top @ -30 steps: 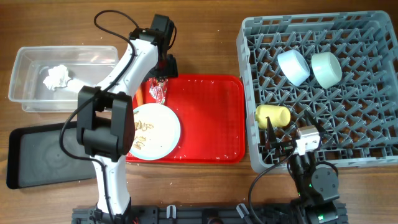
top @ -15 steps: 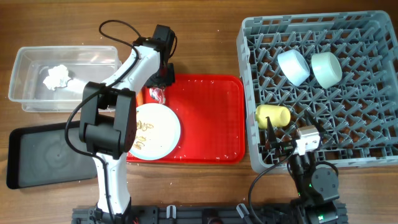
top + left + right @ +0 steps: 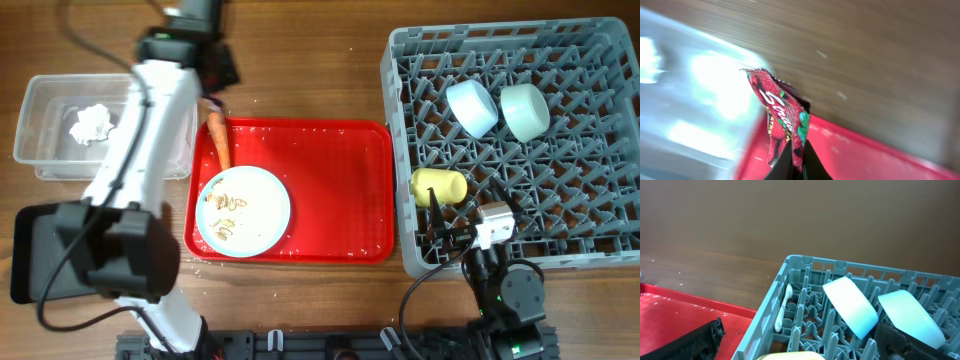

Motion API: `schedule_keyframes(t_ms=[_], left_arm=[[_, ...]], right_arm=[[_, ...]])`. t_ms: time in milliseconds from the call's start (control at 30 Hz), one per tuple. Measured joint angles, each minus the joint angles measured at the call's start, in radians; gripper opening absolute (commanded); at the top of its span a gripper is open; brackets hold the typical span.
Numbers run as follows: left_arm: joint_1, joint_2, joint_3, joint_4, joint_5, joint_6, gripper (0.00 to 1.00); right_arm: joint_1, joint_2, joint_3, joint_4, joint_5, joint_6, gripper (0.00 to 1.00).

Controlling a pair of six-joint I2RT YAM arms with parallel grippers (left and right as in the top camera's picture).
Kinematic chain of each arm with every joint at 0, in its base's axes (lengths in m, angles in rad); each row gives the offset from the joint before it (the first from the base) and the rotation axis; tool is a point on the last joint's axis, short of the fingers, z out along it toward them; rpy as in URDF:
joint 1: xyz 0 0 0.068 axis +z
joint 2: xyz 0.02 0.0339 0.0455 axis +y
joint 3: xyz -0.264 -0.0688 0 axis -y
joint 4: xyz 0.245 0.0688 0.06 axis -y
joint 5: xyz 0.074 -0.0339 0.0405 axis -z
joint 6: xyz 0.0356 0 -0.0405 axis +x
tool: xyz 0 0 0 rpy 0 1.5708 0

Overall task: Sort waste into correct bins and load items into the dishwasher rack
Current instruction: 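Grasp the red snack wrapper with the left gripper and drop it in the bin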

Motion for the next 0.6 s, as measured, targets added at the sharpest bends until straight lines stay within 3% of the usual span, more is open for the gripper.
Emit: schedule_keyframes(t_ms=[33,67,100,133,233,333,467,533,600], left_arm=[[0.053,0.006,0.0,0.003,-0.008,-0.012,0.04],[0.092,0.018,-0.001,0.007,-0.012,-0.019,0.13],[0.143,0.04,-0.001,0.018,-0.015,-0.027,0.56],[0.182,0.057,-0.003,0.028,-0.014,-0.032,0.66],[0.29,0.076,-0.011,0.032,0.077,-0.052,0.69],[0.293,0.076,-0.012,-0.032,0.16,-0.051,0.7],[0.136,0.076,-0.012,-0.073,0.172,-0.031,0.72],[0.04,0.076,-0.019,-0.069,0.136,-0.021,0.79],[-0.04,0.076,-0.056,-0.03,0.094,-0.016,0.79]], right_arm=[[0.0,0.0,0.0,0.0,0.0,0.0,1.0],[0.0,0.0,0.0,0.0,0.0,0.0,1.0],[0.0,0.0,0.0,0.0,0.0,0.0,1.0],[0.0,0.0,0.0,0.0,0.0,0.0,1.0],[0.0,0.0,0.0,0.0,0.0,0.0,1.0],[0.0,0.0,0.0,0.0,0.0,0.0,1.0],[0.0,0.0,0.0,0.0,0.0,0.0,1.0],[0.0,0.0,0.0,0.0,0.0,0.0,1.0],[0.0,0.0,0.0,0.0,0.0,0.0,1.0]])
